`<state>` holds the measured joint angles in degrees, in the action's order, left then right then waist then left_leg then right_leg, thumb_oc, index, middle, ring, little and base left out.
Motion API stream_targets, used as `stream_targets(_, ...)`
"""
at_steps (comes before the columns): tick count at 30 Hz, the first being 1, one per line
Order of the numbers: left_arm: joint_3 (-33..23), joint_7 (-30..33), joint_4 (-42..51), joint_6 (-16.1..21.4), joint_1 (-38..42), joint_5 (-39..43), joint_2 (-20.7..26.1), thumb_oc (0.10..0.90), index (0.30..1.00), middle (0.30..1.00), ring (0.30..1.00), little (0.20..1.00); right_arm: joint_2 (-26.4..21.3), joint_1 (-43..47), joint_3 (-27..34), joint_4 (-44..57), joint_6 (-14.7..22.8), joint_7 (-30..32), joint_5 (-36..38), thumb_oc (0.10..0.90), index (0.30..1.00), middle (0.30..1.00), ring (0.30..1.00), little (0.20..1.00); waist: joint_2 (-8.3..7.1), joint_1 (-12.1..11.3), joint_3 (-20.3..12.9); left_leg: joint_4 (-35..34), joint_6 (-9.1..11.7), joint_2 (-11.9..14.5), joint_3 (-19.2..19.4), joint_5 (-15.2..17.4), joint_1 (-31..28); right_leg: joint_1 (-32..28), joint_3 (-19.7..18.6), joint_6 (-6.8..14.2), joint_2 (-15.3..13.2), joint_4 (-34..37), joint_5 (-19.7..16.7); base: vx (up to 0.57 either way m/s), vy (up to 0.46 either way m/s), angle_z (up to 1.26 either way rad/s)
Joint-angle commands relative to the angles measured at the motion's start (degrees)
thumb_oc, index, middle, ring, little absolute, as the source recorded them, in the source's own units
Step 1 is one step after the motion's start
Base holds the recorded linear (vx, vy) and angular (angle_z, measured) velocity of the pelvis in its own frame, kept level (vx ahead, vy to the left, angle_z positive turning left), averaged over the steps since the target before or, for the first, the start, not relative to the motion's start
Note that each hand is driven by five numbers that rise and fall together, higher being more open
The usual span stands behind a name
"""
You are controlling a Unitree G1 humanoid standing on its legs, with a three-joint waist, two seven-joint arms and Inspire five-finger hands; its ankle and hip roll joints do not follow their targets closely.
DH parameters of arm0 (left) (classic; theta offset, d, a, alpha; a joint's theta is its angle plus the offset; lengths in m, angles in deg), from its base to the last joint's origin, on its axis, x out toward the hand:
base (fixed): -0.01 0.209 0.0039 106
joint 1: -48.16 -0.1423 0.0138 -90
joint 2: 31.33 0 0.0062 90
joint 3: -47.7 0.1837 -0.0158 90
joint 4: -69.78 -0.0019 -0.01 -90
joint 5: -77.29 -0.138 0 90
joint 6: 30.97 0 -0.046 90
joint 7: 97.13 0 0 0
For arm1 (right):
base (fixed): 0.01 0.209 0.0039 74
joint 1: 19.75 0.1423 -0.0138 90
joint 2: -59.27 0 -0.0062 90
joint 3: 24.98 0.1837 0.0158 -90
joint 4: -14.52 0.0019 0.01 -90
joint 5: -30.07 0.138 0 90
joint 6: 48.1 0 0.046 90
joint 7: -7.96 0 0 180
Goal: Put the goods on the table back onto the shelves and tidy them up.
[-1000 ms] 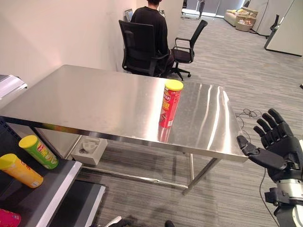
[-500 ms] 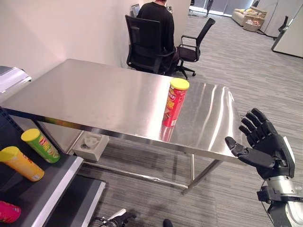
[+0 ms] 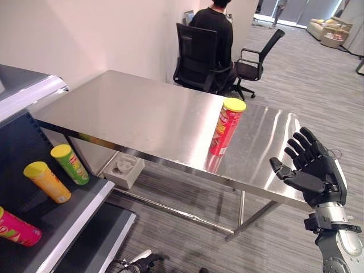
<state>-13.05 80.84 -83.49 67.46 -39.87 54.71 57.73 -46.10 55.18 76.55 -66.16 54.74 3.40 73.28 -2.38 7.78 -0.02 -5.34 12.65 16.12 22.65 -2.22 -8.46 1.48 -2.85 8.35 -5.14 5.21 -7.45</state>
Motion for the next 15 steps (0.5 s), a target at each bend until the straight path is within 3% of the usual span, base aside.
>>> stream_targets(1, 1.9, 0.8, 1.8, 2.2, 5.6, 0.5, -0.1, 0.800, 0.900, 0.900, 0.900, 0.900, -4.9, 8.2, 5.1, 3.2, 5.3, 0.8, 3.2, 0.800, 0.900, 0.900, 0.900, 0.900, 0.60, -1.1, -1.2, 0.7, -4.2, -1.4, 0.2, 1.6, 0.9, 0.6, 0.5, 0.8, 2.6, -7.0, 9.8, 0.01, -0.003, 0.13)
stream_targets(15, 2.5, 1.1, 1.5, 1.7, 6.0, 1.7, -0.7, 0.800, 0.900, 0.900, 0.900, 0.900, -8.9, 13.7, 2.8, -0.5, 4.7, 2.3, 3.8, 0.800, 0.900, 0.900, 0.900, 0.900, 0.55, -3.1, -1.0, 0.6, -4.0, -1.6, -1.6, 1.4, 1.3, -0.2, 2.6, 0.7, 1.8, -7.1, 10.0, 0.01, 0.002, 0.07)
